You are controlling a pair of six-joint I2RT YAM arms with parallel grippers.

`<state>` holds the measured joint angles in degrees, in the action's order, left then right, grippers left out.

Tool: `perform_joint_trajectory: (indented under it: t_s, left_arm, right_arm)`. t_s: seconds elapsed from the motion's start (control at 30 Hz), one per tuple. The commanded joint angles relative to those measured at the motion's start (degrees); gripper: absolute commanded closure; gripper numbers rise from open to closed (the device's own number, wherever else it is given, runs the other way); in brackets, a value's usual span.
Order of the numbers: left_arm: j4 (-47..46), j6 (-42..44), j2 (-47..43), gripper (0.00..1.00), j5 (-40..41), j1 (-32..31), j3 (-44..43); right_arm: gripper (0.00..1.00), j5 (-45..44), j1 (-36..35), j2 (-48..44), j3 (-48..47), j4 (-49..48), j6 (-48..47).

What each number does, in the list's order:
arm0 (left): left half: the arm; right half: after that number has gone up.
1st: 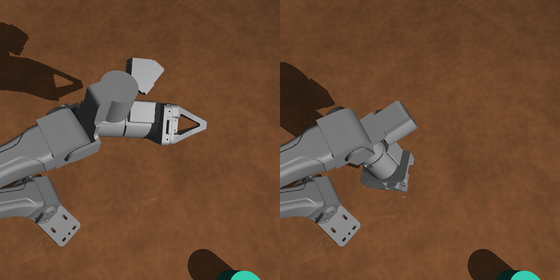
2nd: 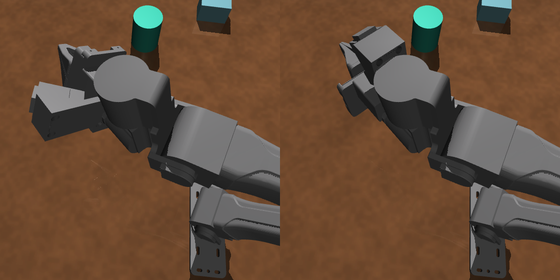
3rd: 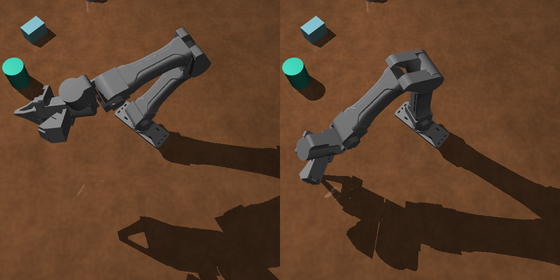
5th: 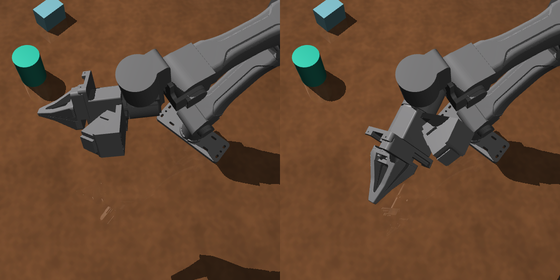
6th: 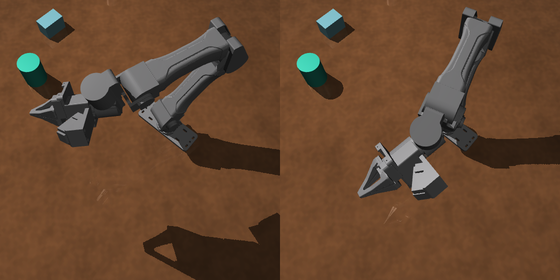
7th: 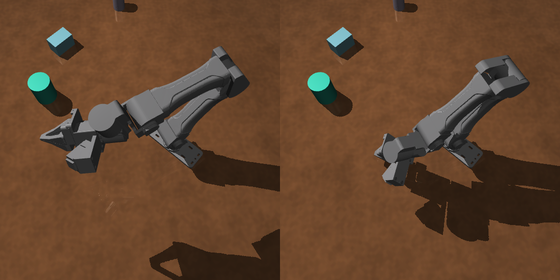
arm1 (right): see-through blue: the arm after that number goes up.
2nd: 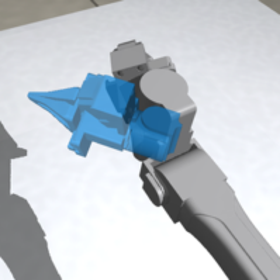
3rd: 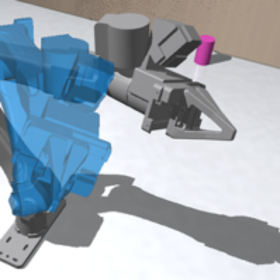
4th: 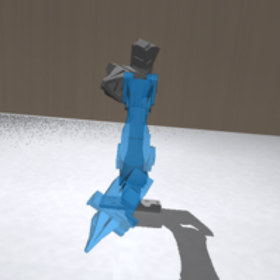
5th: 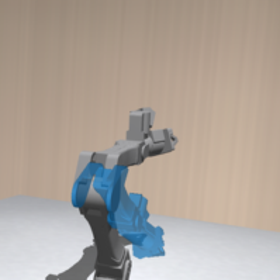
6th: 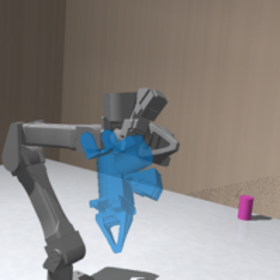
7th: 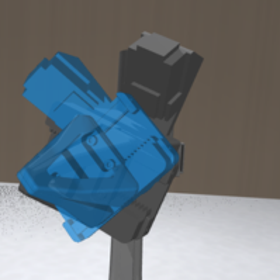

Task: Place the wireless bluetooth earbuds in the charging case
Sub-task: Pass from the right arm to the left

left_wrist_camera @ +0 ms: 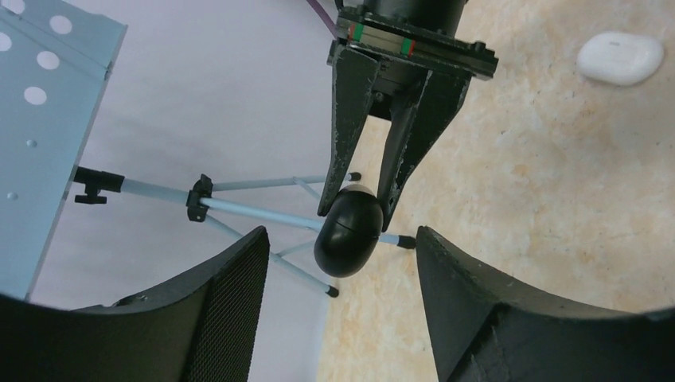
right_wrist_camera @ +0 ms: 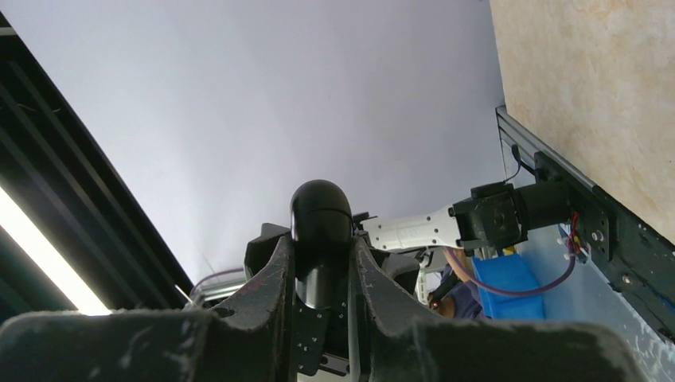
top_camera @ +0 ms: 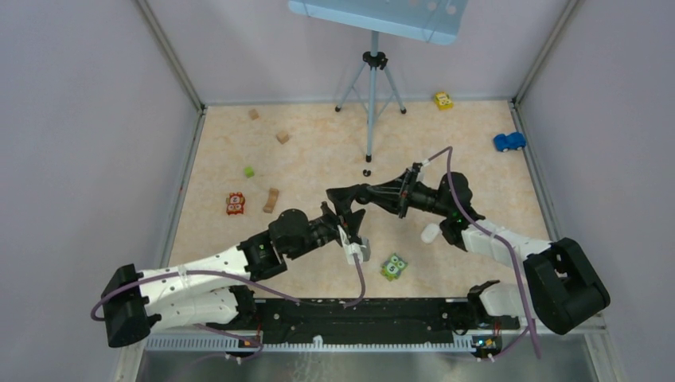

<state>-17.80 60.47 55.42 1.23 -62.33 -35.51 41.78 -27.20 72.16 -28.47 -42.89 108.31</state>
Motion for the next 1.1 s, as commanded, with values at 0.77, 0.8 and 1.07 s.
perform_joint_trajectory:
  t_s: [0.77,0.8,1.07]
  left_arm:
    - [2.54,7.19,6.26,0.58,3.09,-1.79,-3.49]
    - [2.67,7.49,6.4,0.59,3.07,-1.83,-3.44]
    - [4.25,7.61,6.88,0.85,3.62,-2.0,-4.08]
  right_arm:
    - [1.0,-1.12,0.29,-5.44,0.8,1.77,-4.14]
    - [1.0,-1.23,0.29,-5.78,0.72,2.18,-4.24]
    - [1.0,-2.32,0.25,-7.8,1.45,4.73,-5.38]
